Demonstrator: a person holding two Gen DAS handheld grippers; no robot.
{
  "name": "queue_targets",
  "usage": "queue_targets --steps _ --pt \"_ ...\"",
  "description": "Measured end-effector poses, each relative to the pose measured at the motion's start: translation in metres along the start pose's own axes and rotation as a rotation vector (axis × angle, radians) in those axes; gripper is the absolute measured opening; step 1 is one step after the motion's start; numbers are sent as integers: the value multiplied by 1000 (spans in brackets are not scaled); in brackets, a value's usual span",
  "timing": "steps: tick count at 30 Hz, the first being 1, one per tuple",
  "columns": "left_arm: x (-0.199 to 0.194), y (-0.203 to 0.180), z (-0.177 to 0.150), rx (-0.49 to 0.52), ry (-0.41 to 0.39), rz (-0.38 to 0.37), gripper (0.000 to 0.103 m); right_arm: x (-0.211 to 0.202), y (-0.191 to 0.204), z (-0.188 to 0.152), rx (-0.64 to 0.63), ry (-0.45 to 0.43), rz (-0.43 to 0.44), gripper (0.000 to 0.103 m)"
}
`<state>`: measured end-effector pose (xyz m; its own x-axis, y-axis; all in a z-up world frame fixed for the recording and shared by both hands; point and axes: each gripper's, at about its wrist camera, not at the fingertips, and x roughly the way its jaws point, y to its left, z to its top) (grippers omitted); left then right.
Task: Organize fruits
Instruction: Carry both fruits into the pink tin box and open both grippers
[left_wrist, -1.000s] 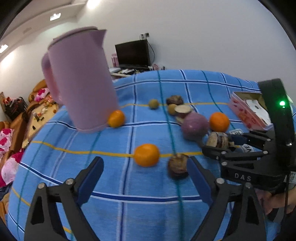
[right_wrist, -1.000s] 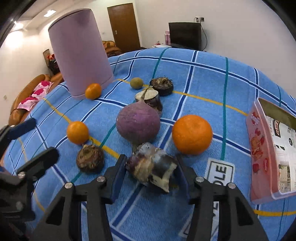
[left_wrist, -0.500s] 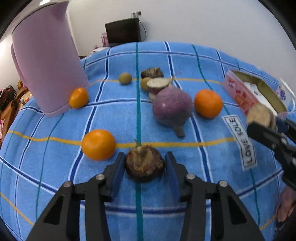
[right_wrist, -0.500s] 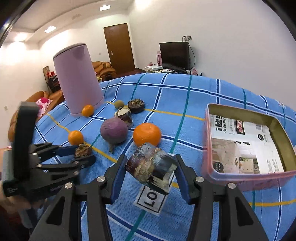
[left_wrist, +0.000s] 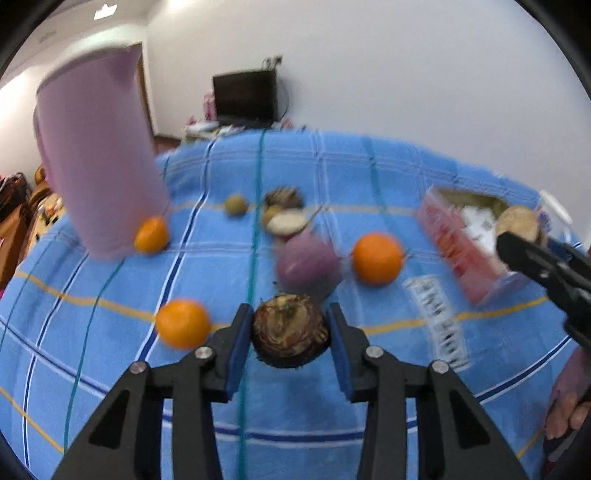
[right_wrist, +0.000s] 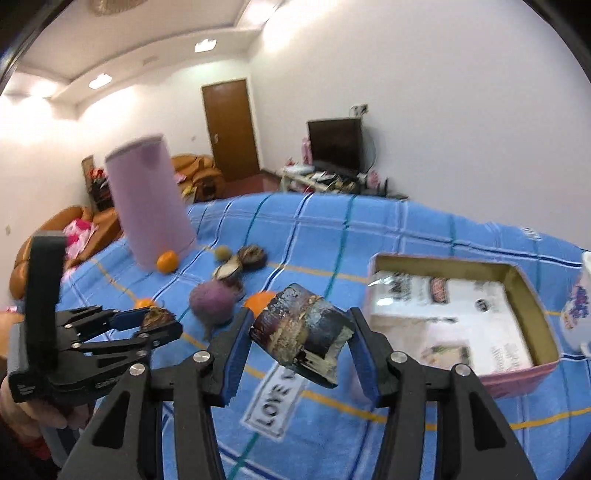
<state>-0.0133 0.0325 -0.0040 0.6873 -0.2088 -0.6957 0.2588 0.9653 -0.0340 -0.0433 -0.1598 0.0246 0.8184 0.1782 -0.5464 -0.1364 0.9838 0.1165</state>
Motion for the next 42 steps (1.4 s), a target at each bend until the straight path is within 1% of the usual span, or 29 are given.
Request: queue_targets --steps 3,4,6,10,12,14,17,19,21,27,30,35,37,42 --pt "-11 -28 16 48 -71 -32 42 -9 -19 6 6 -42 -79 53" --pt "-13 -37 20 62 -86 -43 42 -11 -27 6 4 -51 -115 53" --pt "-13 -57 29 83 -111 -78 42 -12 -42 8 11 -56 -157 53" --pt "-4 -98 44 113 -123 -154 42 -15 -79 5 11 -58 -282 53" --pt "4 -116 50 110 -116 -195 42 -16 -94 3 26 -47 -308 53" --pt "11 -131 53 113 -110 -218 42 -14 -109 -1 35 -27 -327 53" --pt "22 -153 52 127 -94 -235 42 -10 -123 -3 54 2 -313 53" --pt "34 -168 50 141 -70 -237 42 -6 -130 -4 68 23 -287 53" --pt "42 -179 47 151 -46 -239 42 0 -132 -4 74 49 -279 53" --pt "60 -189 44 147 -4 -257 42 7 -139 -11 81 94 -304 53" --pt "60 -189 41 159 -9 -252 42 14 -141 -13 81 122 -305 53" --pt "64 -195 40 196 -29 -213 42 21 -144 -15 88 146 -302 53" --pt "65 -198 39 217 -39 -192 42 22 -144 -17 74 152 -315 54" --pt "66 -198 41 226 -38 -183 43 23 -143 -18 74 150 -317 54"
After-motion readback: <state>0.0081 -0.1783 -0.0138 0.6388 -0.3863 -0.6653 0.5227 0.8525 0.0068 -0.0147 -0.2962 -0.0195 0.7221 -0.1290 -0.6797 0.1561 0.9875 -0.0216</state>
